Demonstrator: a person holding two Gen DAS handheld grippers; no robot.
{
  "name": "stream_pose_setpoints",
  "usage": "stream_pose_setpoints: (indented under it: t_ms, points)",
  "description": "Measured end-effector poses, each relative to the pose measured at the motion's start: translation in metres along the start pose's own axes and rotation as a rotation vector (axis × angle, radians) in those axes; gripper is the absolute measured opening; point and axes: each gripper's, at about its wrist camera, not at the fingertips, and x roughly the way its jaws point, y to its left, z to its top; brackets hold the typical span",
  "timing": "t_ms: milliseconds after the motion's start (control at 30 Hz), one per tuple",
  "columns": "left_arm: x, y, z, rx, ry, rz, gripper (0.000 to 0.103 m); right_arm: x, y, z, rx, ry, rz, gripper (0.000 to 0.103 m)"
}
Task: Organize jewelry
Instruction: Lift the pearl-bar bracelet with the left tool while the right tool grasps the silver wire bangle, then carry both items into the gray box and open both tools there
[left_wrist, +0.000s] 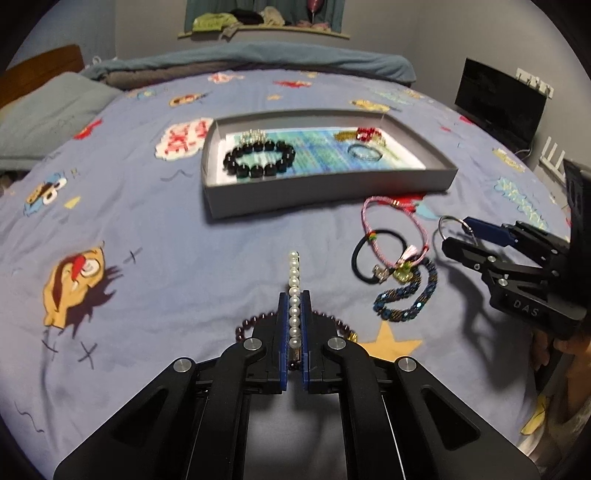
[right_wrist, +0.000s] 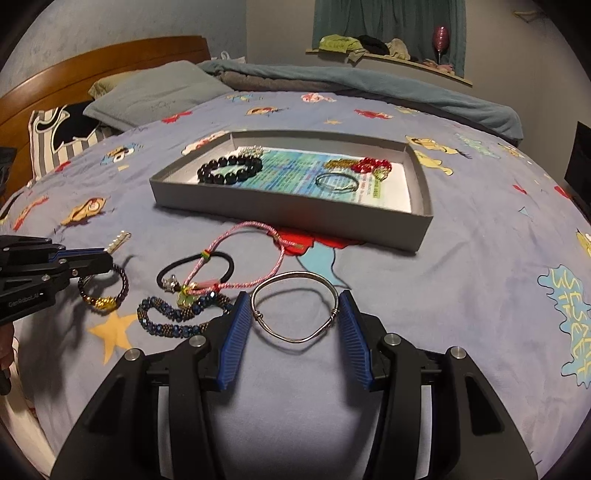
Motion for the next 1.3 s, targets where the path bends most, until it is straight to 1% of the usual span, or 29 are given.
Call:
stream_pose_setpoints:
  t_ms: [100, 333, 433, 500, 567, 700, 800, 867, 967, 1033, 1133, 1300]
  points:
    - [-0.011, 0.001, 0.005, -0.003, -0.042, -0.01, 0.006, -0.005, -0.003, 0.003, 0.013, -0.017, 0.001, 0.049]
    - [-0.019, 0.002, 0.023, 0.013, -0.083, -0.027, 0.006, -0.014, -0.007, 0.01, 0.027, -0.053, -0.001, 0.049]
    - [-0.025, 0.006, 0.029, -0.003, -0.111, -0.083, 0.006, -0.017, -0.01, 0.013, 0.037, -0.068, 0.003, 0.049]
    - [-0.027, 0.008, 0.033, 0.0, -0.126, -0.078, 0.006, -0.016, -0.013, 0.014, 0.045, -0.068, 0.001, 0.049]
    - [-0.024, 0.01, 0.034, 0.001, -0.116, -0.088, 0.006, -0.013, -0.016, 0.014, 0.054, -0.062, 0.0, 0.049]
    - [-0.01, 0.009, 0.031, 0.01, -0.077, -0.077, 0.006, -0.008, -0.02, 0.013, 0.065, -0.045, 0.001, 0.049]
    - [-0.009, 0.009, 0.039, 0.019, -0.079, -0.077, 0.006, -0.009, -0.022, 0.018, 0.073, -0.045, 0.015, 0.049]
    - [-0.007, 0.006, 0.05, 0.03, -0.085, -0.081, 0.006, -0.011, -0.023, 0.025, 0.07, -0.058, 0.018, 0.049]
    - [-0.001, 0.001, 0.067, 0.043, -0.09, -0.094, 0.006, -0.012, -0.028, 0.042, 0.06, -0.086, -0.002, 0.049]
    - [0.008, -0.004, 0.082, 0.065, -0.09, -0.086, 0.006, -0.008, -0.03, 0.056, 0.05, -0.103, -0.016, 0.049]
    - [0.024, -0.009, 0.106, 0.081, -0.082, -0.091, 0.006, 0.002, -0.033, 0.074, 0.044, -0.113, -0.022, 0.049]
    - [0.059, -0.01, 0.142, 0.101, -0.054, -0.092, 0.006, 0.036, -0.038, 0.104, 0.029, -0.109, -0.034, 0.049]
